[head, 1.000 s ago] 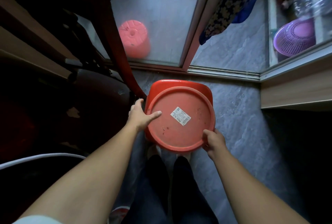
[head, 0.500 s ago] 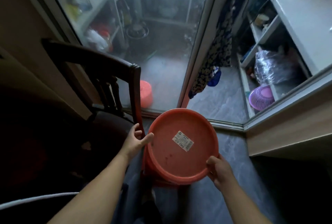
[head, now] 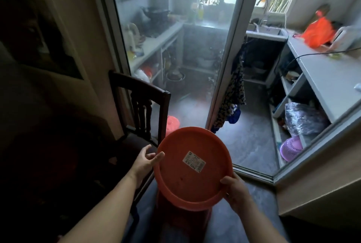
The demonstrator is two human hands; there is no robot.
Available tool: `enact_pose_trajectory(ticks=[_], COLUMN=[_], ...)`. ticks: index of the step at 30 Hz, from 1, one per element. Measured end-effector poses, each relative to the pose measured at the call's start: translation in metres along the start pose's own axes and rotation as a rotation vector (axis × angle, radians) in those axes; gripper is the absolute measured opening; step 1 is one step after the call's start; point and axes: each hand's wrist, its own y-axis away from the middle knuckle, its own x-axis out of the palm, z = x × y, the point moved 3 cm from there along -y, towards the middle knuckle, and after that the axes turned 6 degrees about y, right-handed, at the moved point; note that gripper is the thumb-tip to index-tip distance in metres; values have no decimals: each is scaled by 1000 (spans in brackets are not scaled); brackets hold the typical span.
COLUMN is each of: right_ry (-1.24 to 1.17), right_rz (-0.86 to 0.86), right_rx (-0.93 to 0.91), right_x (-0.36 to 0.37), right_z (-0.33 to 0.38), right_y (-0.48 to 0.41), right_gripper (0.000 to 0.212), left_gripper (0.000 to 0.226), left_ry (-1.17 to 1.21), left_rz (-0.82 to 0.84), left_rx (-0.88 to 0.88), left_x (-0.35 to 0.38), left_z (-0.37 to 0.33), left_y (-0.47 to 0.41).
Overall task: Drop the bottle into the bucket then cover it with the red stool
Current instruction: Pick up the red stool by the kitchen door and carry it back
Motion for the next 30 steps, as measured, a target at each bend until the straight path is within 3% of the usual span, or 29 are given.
enact_pose_trajectory(ticks=[13,22,26,30], right_ry=[21,111,152,175], right_rz=[118,126,200,298], right_rx=[-59,-27,-47,-45], right_x=[31,61,73,87], right_z=[-38,-98,-105,-109], right_y=[84,128,150,160], right_gripper=[36,46,30,32], left_gripper=[141,152,155,154], left_ry=[45,82,111,140], left_rz=[-7,-49,-98,-164], left_rx=[49,91,115,127], left_x=[-67,-123,-142,-156], left_z=[15,44,51,58], left_y=[105,181,211,239])
